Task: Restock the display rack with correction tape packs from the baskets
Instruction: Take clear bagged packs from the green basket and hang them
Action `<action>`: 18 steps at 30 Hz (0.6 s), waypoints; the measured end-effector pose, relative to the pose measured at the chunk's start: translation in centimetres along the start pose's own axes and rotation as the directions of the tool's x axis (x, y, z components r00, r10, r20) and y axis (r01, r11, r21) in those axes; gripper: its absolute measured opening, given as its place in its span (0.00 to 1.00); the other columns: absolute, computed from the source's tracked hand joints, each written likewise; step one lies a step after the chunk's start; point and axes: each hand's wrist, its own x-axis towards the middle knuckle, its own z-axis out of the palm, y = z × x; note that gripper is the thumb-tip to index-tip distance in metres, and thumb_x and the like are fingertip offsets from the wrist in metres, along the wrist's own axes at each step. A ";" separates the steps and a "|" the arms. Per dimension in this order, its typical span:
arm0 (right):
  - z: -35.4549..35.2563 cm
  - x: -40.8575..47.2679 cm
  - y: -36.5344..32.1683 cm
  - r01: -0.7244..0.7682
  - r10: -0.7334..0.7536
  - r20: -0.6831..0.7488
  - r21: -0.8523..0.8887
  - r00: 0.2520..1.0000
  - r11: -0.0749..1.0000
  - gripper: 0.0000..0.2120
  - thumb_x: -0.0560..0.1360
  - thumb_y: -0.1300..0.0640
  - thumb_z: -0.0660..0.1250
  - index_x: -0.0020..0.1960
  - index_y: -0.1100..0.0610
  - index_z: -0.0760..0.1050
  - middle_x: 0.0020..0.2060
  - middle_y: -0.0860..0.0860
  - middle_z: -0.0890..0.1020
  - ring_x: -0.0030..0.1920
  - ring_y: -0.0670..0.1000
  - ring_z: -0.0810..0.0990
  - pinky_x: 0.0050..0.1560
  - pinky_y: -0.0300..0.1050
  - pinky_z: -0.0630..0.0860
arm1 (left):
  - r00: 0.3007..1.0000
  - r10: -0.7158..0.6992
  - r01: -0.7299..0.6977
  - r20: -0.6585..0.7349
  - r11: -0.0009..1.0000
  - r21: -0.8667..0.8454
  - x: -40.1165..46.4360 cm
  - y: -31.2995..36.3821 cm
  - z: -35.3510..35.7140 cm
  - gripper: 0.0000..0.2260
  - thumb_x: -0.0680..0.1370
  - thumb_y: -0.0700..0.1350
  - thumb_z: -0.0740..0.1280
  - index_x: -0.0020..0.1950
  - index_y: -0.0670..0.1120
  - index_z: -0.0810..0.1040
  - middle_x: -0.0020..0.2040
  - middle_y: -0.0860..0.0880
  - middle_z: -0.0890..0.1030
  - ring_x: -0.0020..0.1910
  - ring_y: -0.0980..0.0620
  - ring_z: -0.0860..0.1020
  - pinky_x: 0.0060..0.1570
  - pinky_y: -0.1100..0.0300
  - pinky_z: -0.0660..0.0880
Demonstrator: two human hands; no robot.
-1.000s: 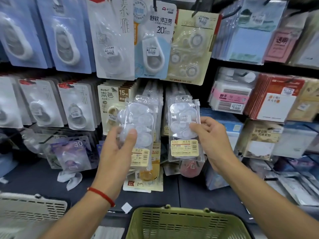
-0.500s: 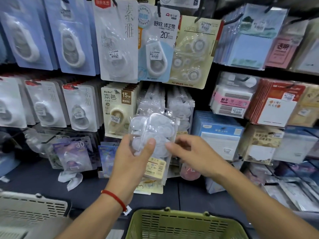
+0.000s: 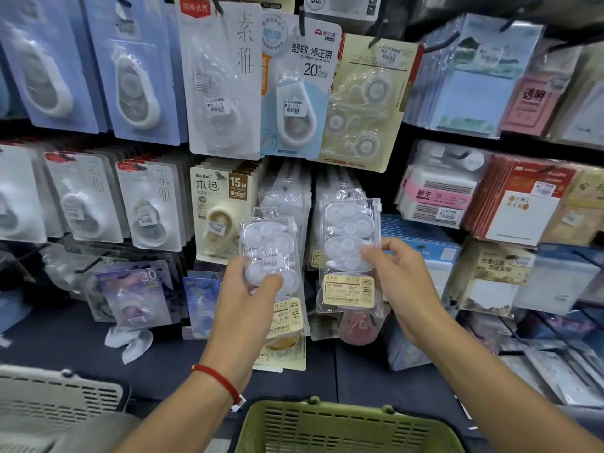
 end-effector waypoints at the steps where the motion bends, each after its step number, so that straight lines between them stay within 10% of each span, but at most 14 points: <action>1: 0.1 0.1 0.0 0.001 -0.001 -0.003 0.008 1.000 1.000 0.10 0.82 0.51 0.68 0.47 0.56 0.76 0.38 0.62 0.84 0.37 0.57 0.85 0.38 0.54 0.79 | 1.000 0.002 -0.002 -0.001 1.000 -0.004 -0.1 0.1 0.0 0.05 0.81 0.43 0.68 0.56 0.49 0.76 0.56 0.41 0.83 0.58 0.38 0.81 0.58 0.45 0.79; 7: 0.1 0.1 0.0 0.014 -0.016 -0.016 -0.117 1.000 0.993 0.13 0.80 0.44 0.70 0.53 0.54 0.78 0.40 0.50 0.85 0.40 0.56 0.83 0.48 0.54 0.79 | 0.999 0.024 -0.025 -0.028 0.999 -0.038 0.0 0.1 0.0 0.09 0.82 0.41 0.67 0.53 0.57 0.78 0.52 0.50 0.86 0.55 0.44 0.84 0.55 0.45 0.81; 11: 0.1 -0.6 0.0 0.225 -0.323 -0.066 -0.587 0.944 0.778 0.15 0.81 0.48 0.70 0.65 0.50 0.73 0.55 0.44 0.76 0.53 0.44 0.75 0.54 0.39 0.71 | 0.999 0.045 -0.045 0.014 0.999 -0.018 -0.1 0.2 0.1 0.15 0.83 0.39 0.63 0.49 0.60 0.79 0.47 0.53 0.86 0.49 0.49 0.84 0.49 0.48 0.80; 18: 2.1 -1.9 0.0 0.124 -0.063 0.282 -0.204 0.957 0.971 0.04 0.82 0.52 0.70 0.50 0.52 0.79 0.43 0.49 0.88 0.44 0.47 0.87 0.48 0.43 0.81 | 0.989 0.062 -0.058 0.133 0.998 -0.031 -0.5 0.1 1.5 0.14 0.81 0.38 0.72 0.62 0.53 0.80 0.52 0.51 0.88 0.52 0.51 0.86 0.51 0.57 0.84</action>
